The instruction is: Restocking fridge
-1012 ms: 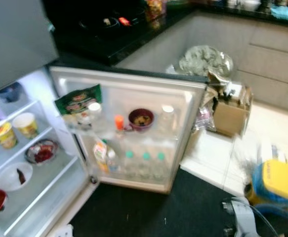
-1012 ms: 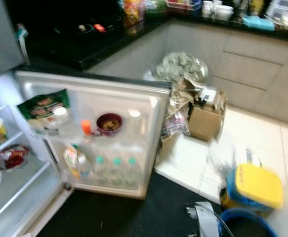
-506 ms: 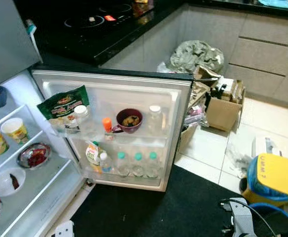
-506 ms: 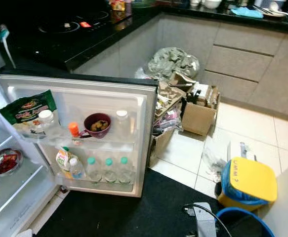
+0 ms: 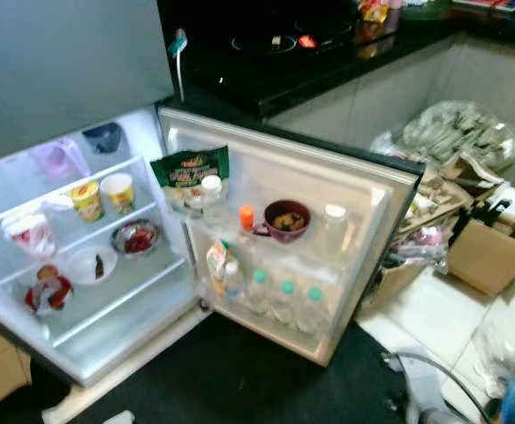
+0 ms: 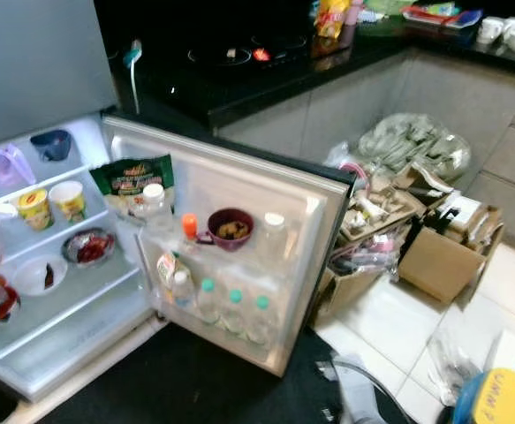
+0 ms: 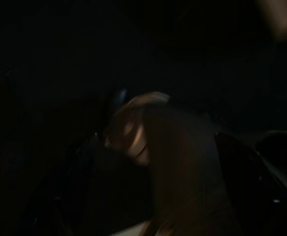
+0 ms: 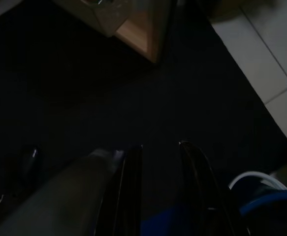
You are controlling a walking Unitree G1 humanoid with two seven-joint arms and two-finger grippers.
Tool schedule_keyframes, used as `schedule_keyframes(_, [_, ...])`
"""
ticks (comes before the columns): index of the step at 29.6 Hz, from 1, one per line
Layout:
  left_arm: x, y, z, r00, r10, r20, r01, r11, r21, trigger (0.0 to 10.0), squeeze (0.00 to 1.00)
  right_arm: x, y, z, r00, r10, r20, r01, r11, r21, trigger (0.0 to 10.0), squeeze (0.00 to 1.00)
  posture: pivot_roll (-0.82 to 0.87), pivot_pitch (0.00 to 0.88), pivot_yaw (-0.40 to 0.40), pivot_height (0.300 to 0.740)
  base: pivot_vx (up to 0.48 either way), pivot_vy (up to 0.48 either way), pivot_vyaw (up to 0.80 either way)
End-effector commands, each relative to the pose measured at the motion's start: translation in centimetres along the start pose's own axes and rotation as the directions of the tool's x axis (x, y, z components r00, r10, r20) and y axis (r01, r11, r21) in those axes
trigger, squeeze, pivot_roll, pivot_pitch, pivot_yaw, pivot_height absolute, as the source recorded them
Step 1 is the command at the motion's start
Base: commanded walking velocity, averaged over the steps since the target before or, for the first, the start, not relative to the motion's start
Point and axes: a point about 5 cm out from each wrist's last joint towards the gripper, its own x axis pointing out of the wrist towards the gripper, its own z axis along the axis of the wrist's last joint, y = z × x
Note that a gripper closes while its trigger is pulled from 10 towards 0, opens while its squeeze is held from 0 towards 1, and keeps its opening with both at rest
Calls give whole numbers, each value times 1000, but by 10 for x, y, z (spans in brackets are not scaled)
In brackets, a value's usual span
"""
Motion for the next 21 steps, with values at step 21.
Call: schedule_keyframes(21, [5,-12,9,999,-38,30,38,999,-6,10000,0,-3,-14,14,997,-24,71,24,1000,2,10000,0,-63,0,-15,740,0,-192,0])
